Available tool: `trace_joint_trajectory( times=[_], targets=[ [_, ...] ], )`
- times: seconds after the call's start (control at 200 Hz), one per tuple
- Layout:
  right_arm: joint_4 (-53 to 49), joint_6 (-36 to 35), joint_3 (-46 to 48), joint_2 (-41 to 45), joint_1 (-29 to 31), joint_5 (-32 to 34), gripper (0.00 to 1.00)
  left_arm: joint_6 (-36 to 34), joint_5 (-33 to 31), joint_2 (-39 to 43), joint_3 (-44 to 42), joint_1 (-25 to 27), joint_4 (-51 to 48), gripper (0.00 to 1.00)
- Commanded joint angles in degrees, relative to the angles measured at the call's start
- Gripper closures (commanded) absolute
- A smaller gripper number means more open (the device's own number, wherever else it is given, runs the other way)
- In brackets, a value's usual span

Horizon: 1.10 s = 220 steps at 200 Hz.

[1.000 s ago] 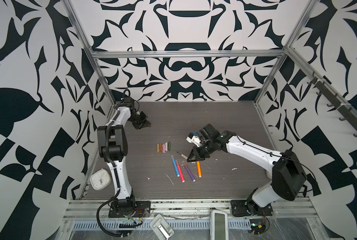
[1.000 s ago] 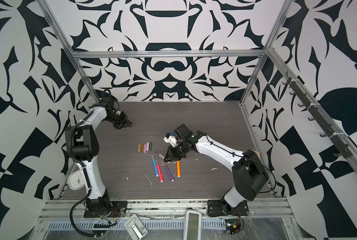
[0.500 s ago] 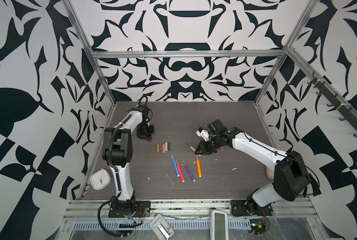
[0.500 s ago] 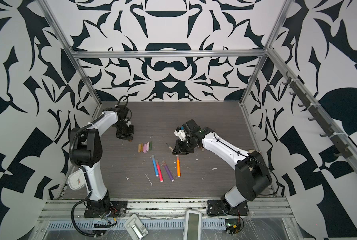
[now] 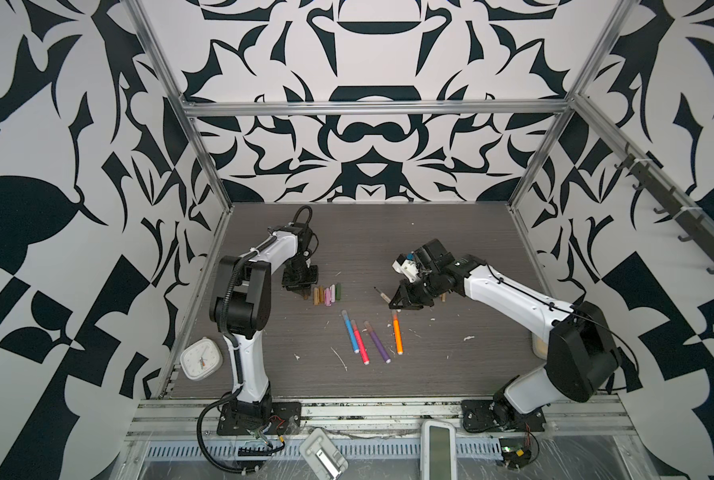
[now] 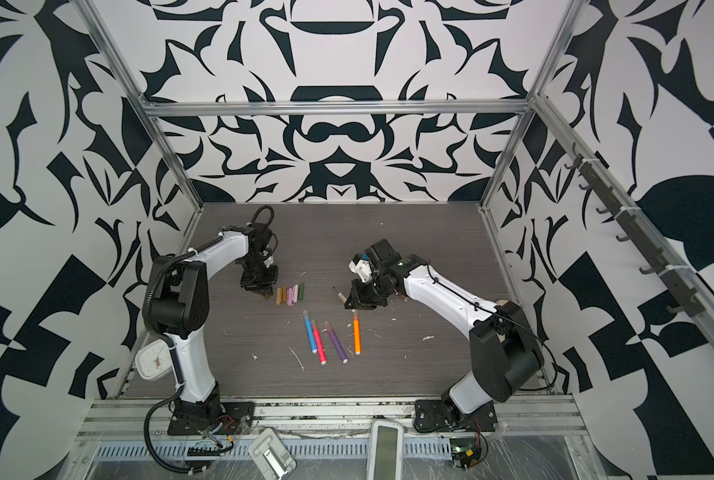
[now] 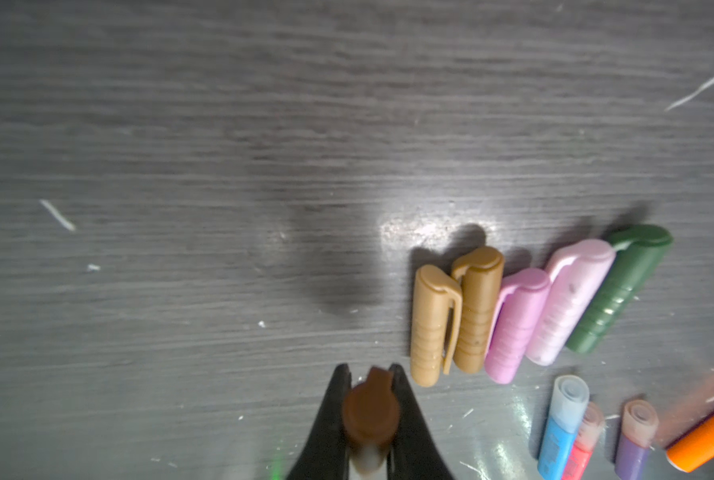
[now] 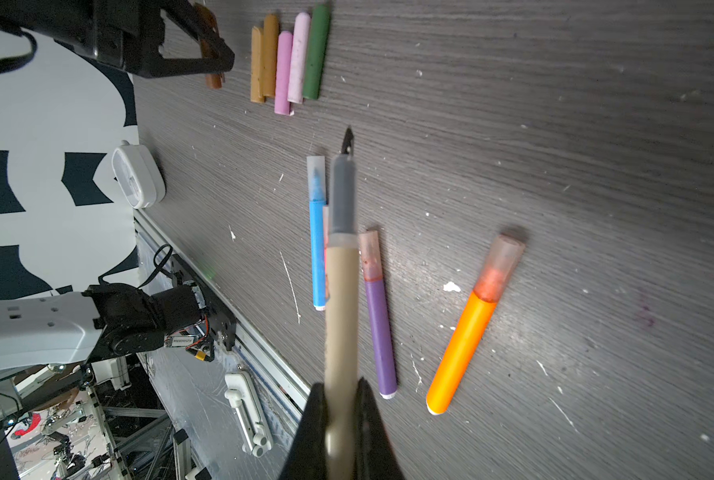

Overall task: Open the pen caps
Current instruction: 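Lower the brown cap toward the row of caps with the left gripper, then set the brown cap down with the left gripper while the right carries the cream pen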

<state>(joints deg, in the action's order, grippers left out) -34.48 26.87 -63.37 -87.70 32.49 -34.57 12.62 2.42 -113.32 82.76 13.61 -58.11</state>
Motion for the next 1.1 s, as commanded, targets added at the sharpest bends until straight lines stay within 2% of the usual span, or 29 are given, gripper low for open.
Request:
trace_joint_trajectory(
  times=[0.0,0.585,1.01,1.095],
  targets=[
    [0.69,0.44,0.36,1.08,0.08,-0.06,1.0,0.28,0.48,1.9,-0.54,0.48,-1.39,0.99],
    [1.15,0.82,0.44,0.87,0.11,-0.06,1.0,0.73,-0.23,0.88,1.09,1.6,-2.1,0.76],
    [1.1,0.81,0.18,0.66,0.12,0.2,1.0,1.28,0.38,1.45,1.42,1.6,-2.01,0.74],
    [1.01,0.86,0.18,0.78,0.12,0.38,1.0,1.35,0.45,1.67,1.6,1.6,-2.01,0.8]
  ],
)
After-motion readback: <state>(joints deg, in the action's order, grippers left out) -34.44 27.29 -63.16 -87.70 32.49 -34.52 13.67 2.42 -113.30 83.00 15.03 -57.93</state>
